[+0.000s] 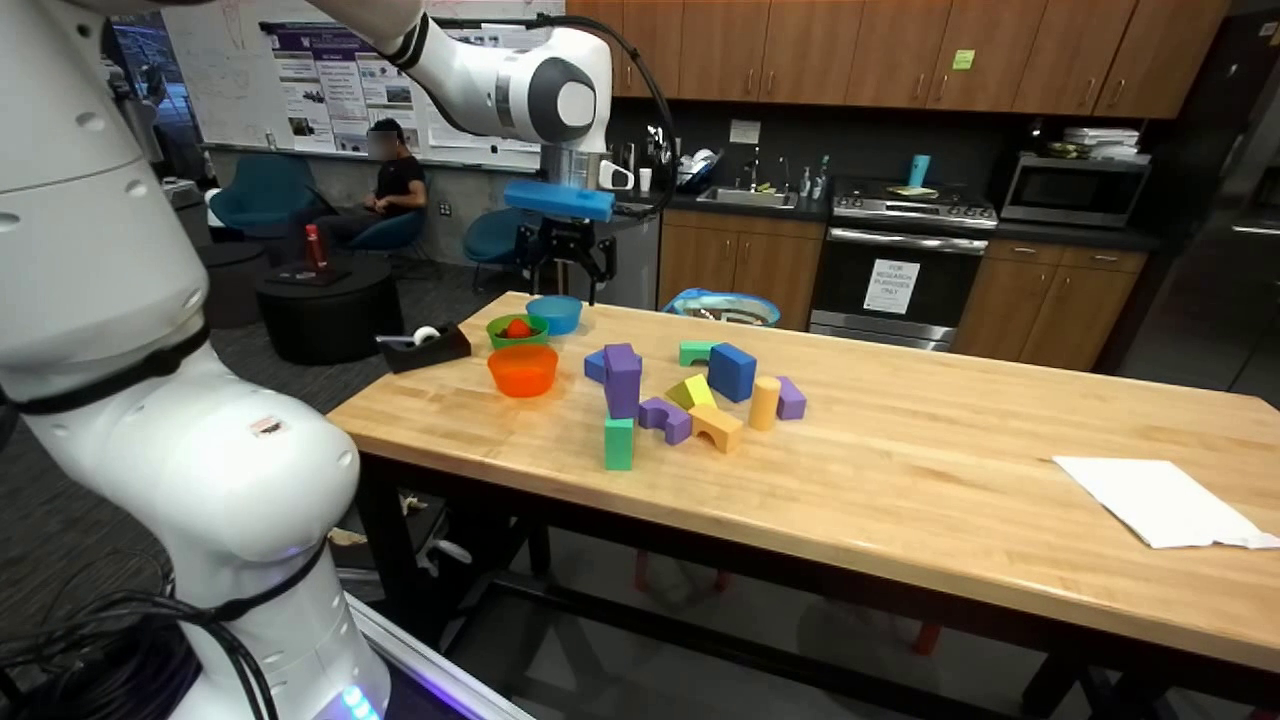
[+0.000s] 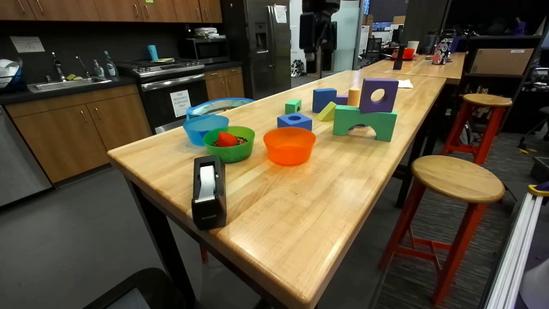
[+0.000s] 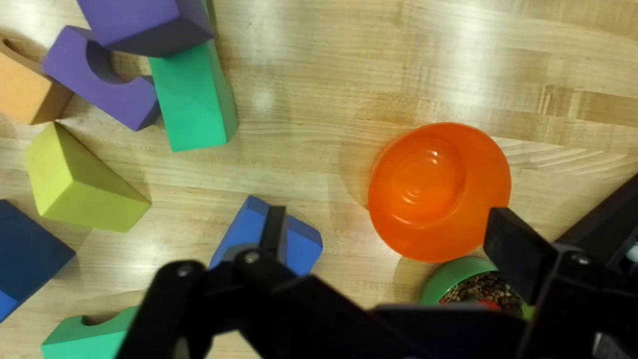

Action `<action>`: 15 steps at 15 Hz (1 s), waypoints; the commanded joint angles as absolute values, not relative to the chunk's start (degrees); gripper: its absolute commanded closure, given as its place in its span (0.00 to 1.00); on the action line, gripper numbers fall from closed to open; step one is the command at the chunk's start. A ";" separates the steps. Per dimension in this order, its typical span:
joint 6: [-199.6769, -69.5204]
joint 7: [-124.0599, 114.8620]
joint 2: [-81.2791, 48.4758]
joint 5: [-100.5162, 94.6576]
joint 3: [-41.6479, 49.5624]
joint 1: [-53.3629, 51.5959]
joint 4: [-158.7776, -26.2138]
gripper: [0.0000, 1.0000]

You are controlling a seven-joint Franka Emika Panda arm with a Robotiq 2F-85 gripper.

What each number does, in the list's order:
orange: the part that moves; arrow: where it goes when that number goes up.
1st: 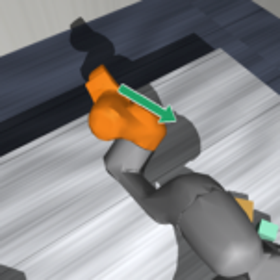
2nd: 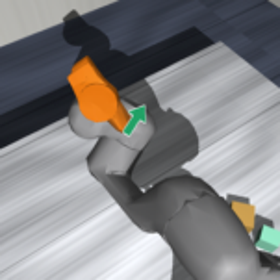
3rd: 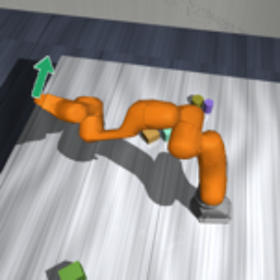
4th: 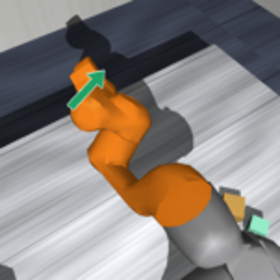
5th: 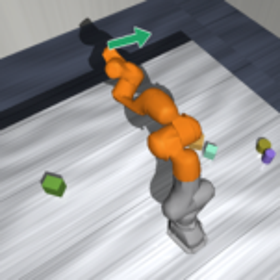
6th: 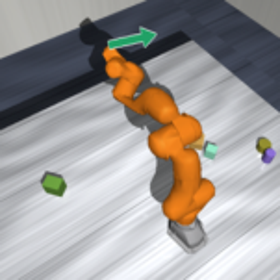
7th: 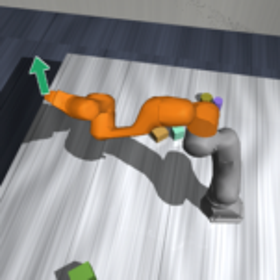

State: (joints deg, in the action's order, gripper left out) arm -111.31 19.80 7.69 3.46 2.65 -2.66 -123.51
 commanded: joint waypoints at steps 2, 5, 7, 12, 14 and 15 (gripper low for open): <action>-113.91 17.45 3.27 2.48 1.55 -1.99 -121.22 0.00; -113.46 18.03 1.93 2.51 1.41 -1.89 -120.61 0.00; -113.90 18.52 2.54 3.42 1.37 -1.87 -121.80 0.00; -113.89 18.51 2.16 3.42 1.33 -1.85 -121.36 0.00; -118.14 20.27 3.75 0.71 0.95 -2.14 -123.35 0.00; -119.84 22.44 4.18 -0.38 0.84 -2.20 -123.78 0.00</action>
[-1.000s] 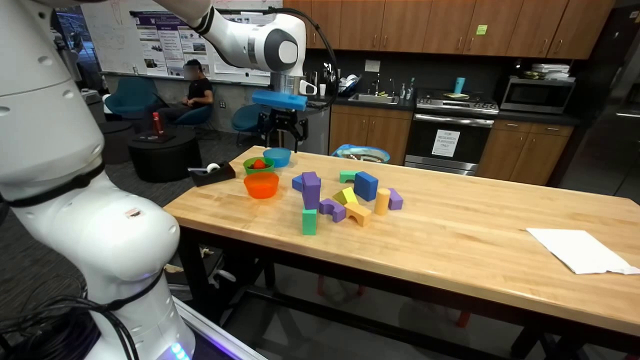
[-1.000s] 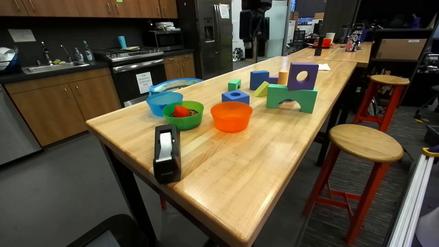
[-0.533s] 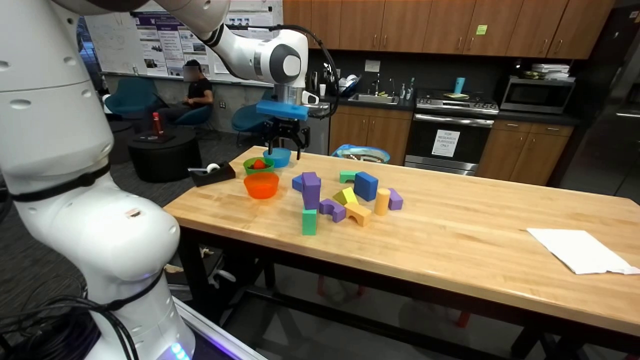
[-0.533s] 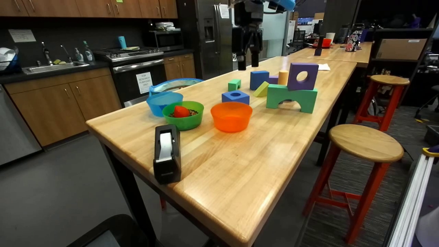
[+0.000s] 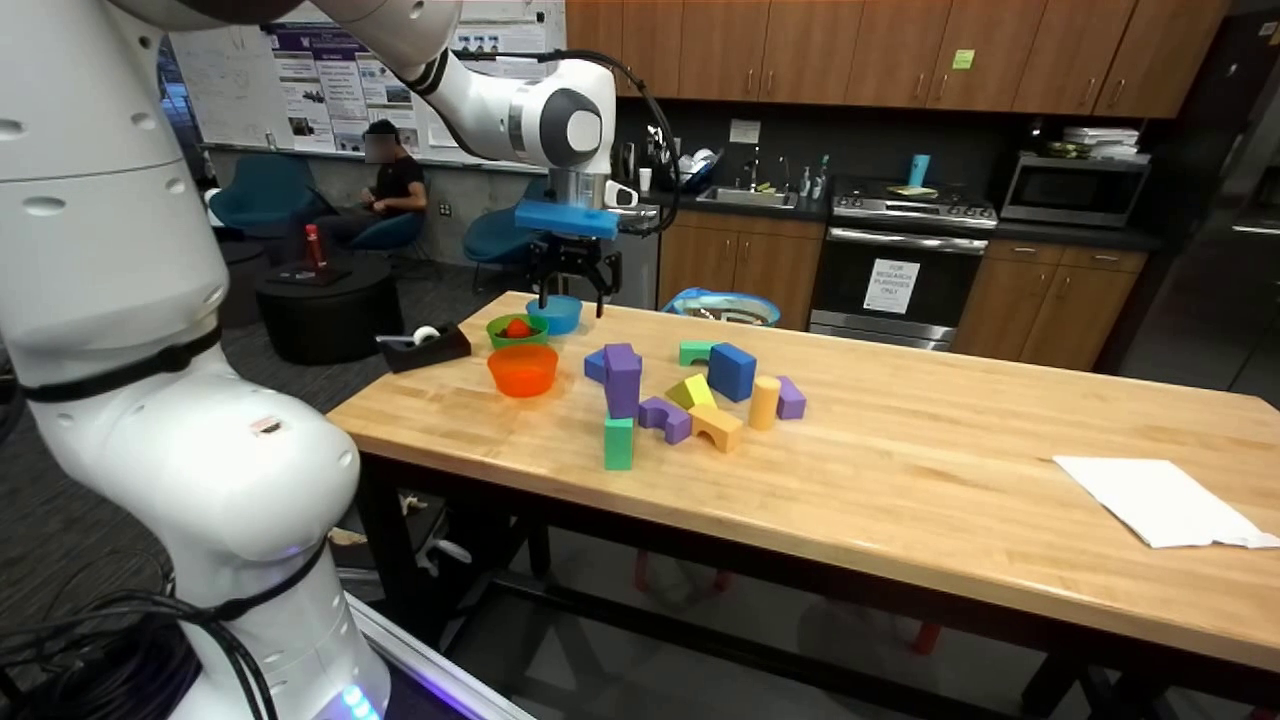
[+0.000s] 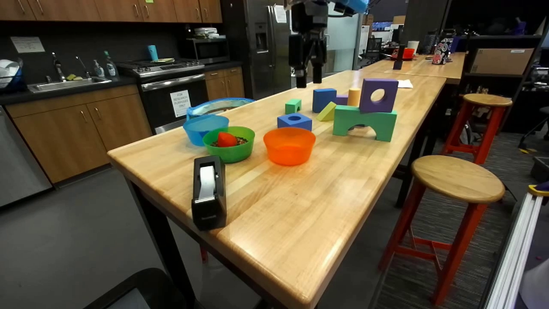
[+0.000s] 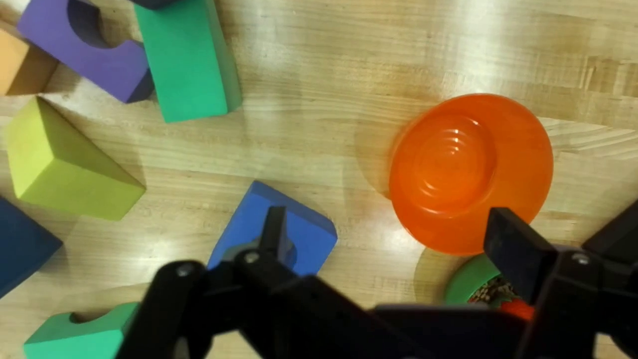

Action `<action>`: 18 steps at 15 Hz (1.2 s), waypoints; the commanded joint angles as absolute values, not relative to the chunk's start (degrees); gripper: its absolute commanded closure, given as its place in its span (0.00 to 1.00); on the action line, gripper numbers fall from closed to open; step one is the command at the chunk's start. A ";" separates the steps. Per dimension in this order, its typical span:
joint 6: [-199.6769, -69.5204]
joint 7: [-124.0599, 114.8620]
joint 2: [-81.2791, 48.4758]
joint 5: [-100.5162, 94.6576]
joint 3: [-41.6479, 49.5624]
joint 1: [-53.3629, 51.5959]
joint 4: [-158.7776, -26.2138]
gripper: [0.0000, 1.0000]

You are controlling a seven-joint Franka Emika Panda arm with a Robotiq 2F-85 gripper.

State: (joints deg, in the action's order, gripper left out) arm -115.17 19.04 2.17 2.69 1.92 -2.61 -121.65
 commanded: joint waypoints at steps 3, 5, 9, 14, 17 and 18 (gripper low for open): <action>-127.01 25.93 4.52 -3.52 0.94 -1.83 -124.63 0.00; -130.11 26.47 4.26 -3.93 1.23 -1.55 -124.59 0.00; -132.10 26.81 3.37 -3.34 1.96 -0.30 -123.49 0.00; -133.49 30.31 2.79 -2.89 3.65 1.91 -122.65 0.00; -134.00 30.71 2.81 -3.34 4.74 3.25 -122.34 0.00; -134.52 30.75 2.90 -3.42 4.99 3.56 -122.46 0.00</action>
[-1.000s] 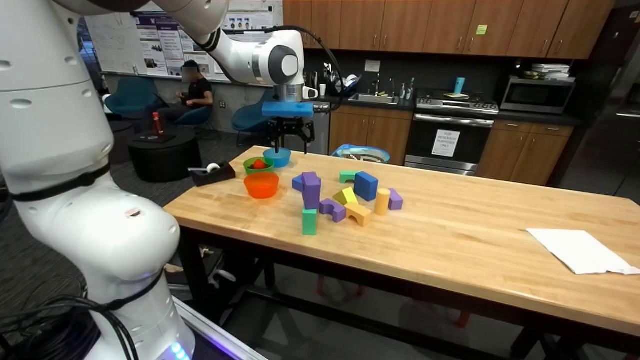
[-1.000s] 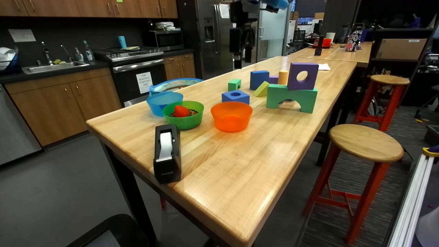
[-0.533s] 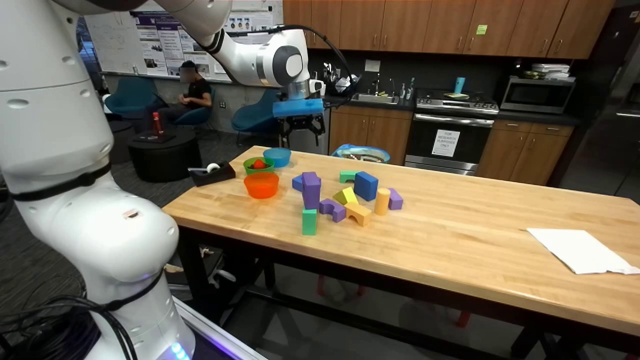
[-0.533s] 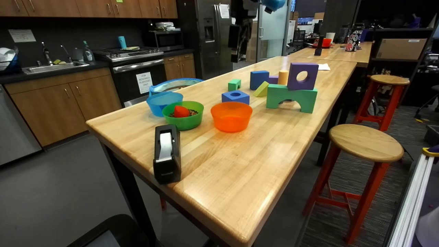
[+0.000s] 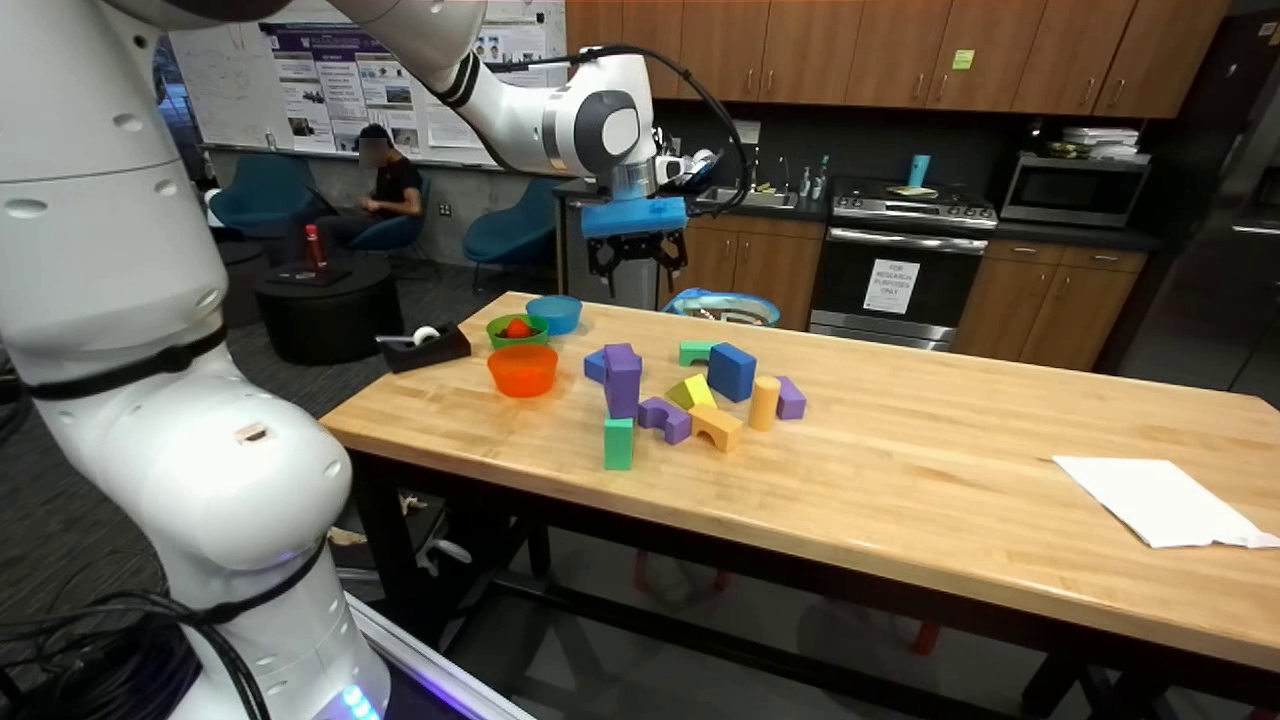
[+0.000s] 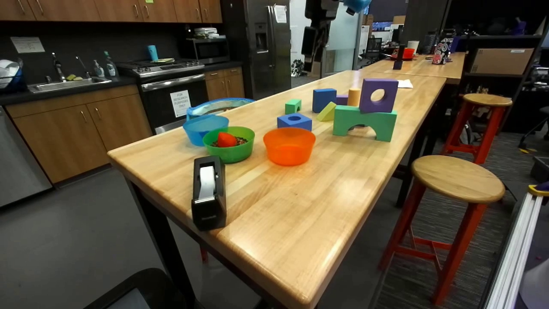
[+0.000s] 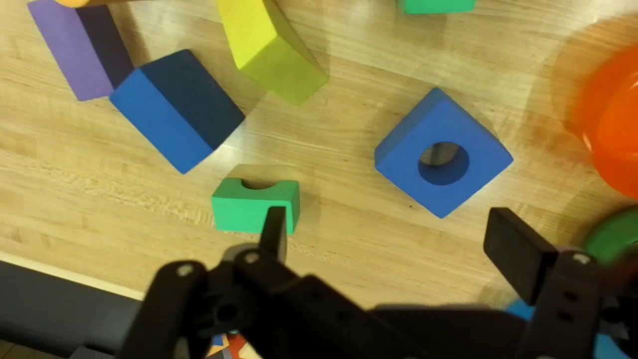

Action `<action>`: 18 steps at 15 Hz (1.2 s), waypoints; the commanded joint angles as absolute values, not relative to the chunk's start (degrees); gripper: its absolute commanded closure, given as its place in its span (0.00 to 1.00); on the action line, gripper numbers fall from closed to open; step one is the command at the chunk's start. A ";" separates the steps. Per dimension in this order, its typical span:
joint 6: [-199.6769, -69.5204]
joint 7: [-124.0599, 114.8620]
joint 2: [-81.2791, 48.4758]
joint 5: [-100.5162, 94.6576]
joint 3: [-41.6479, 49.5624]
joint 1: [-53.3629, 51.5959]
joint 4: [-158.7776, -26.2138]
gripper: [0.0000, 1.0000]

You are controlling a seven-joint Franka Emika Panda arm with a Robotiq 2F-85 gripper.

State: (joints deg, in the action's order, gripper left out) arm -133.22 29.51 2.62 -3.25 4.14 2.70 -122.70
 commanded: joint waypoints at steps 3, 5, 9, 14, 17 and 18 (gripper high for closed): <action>-137.01 30.61 2.98 -3.65 5.57 4.24 -123.08 0.00; -138.13 31.33 2.49 -3.71 5.90 4.57 -122.92 0.00; -138.56 39.13 1.40 -2.96 6.93 5.21 -122.37 0.00; -131.89 56.12 -0.02 3.51 8.11 6.30 -120.33 0.00; -126.68 66.68 -0.97 6.87 8.42 7.01 -118.85 0.00; -125.26 69.35 -1.46 6.98 8.42 7.22 -118.28 0.00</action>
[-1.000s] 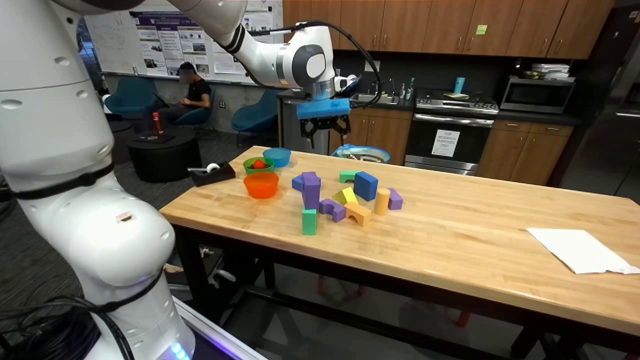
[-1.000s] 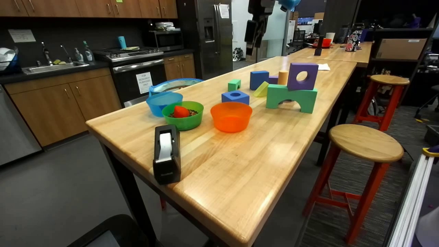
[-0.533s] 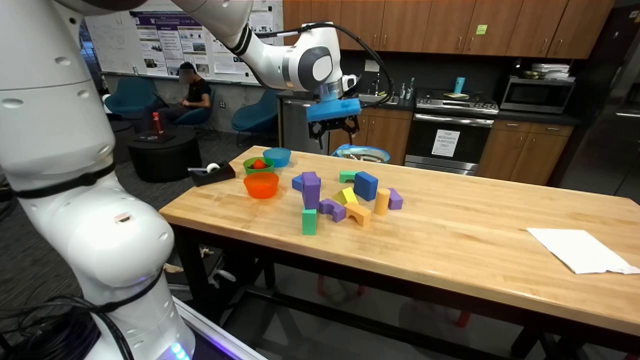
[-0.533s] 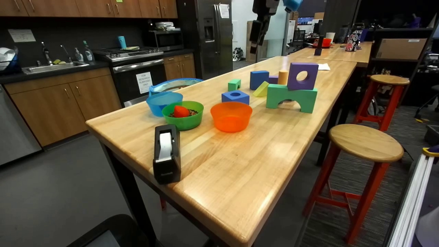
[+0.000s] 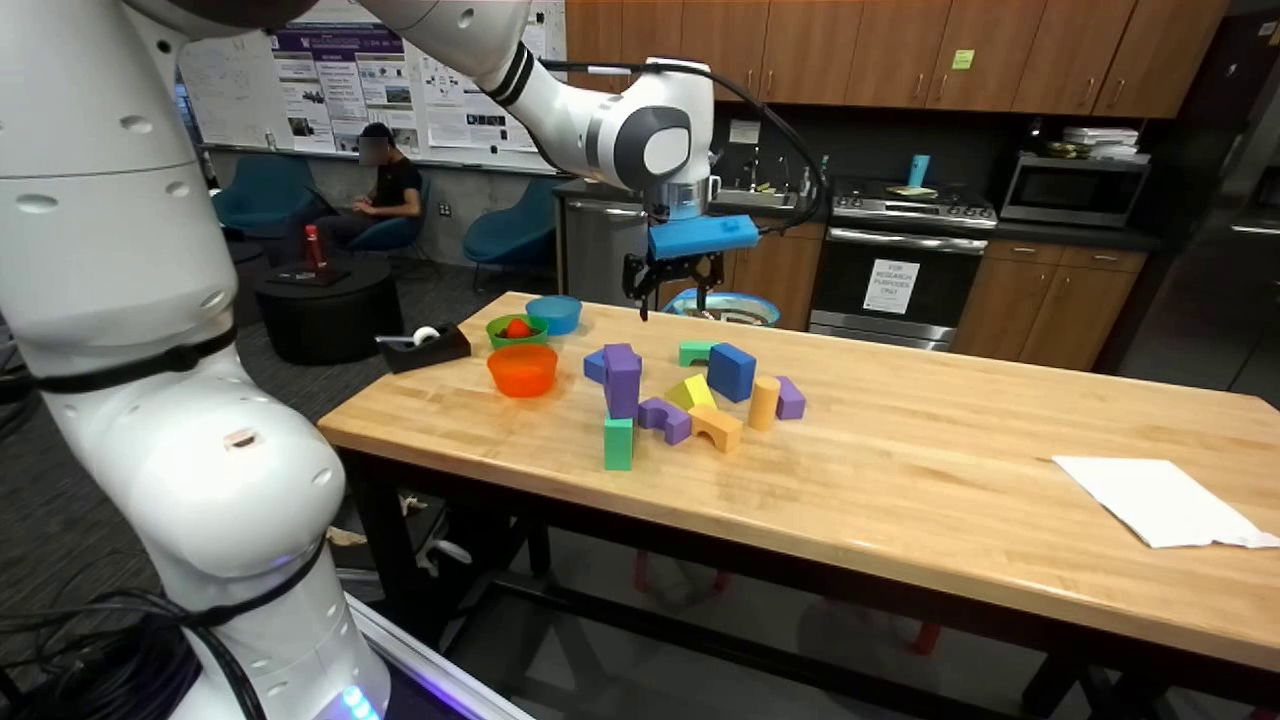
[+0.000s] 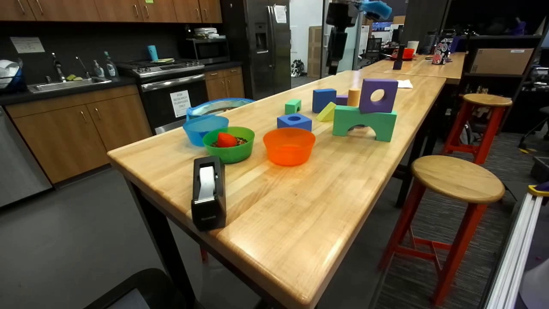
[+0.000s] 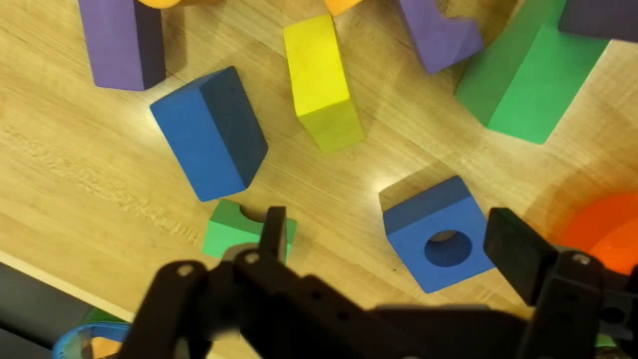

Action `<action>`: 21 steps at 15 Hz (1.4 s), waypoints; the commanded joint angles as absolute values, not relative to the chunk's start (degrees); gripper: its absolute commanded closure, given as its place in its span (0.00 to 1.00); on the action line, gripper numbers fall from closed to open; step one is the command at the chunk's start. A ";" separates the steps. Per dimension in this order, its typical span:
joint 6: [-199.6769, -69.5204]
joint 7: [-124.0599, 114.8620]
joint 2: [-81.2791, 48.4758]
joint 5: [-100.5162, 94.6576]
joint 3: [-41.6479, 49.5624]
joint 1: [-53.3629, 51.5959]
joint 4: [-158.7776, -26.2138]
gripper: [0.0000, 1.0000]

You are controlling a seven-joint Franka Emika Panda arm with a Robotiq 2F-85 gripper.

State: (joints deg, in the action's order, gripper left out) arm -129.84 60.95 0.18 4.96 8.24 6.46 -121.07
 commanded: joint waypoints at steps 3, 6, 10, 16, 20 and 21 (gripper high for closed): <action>-123.89 75.09 -2.47 4.24 8.34 7.75 -117.48 0.00; -124.33 79.05 -3.49 2.27 8.34 8.27 -117.15 0.00; -126.17 81.90 -4.13 0.77 8.31 8.89 -118.21 0.00; -125.55 80.07 -4.12 1.35 7.86 8.76 -118.67 0.00; -127.17 80.12 -4.41 0.90 7.78 8.75 -119.10 0.00; -127.97 80.71 -4.54 1.05 7.79 8.85 -119.17 0.00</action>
State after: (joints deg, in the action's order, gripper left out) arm -125.94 80.11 -4.39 1.40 8.08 8.36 -118.85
